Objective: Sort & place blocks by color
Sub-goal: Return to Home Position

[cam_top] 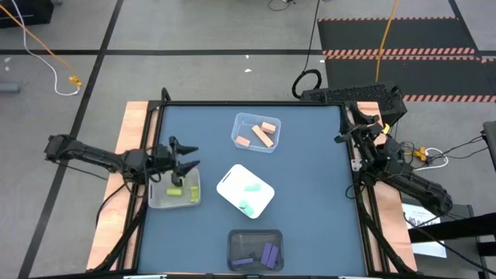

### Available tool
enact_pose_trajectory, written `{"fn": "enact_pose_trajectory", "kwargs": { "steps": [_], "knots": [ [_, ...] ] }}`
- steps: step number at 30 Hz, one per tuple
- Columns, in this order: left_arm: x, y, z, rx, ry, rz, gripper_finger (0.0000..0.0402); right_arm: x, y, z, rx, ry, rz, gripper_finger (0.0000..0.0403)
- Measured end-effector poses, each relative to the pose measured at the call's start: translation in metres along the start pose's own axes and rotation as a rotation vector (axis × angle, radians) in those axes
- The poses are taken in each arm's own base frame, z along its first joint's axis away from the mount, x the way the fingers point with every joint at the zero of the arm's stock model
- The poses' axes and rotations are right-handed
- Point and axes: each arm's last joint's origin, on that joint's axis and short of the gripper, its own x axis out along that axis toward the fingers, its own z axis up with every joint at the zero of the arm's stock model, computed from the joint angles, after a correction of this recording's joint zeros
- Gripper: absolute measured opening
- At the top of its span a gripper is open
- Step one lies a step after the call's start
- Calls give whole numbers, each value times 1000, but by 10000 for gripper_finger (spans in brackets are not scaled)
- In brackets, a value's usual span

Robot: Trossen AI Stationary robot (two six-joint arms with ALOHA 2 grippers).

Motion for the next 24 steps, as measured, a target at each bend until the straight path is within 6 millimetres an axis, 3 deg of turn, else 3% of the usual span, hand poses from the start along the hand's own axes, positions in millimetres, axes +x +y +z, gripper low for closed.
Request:
{"fn": "enact_pose_trajectory", "kwargs": {
  "steps": [14,24],
  "knots": [
    [-12,33,21,-6,-216,251,250,4,-23,2,-126,-42,-254,212],
    [-32,56,41,35,-432,477,250,3,-42,5,-226,-74,-455,212]
  ]
}}
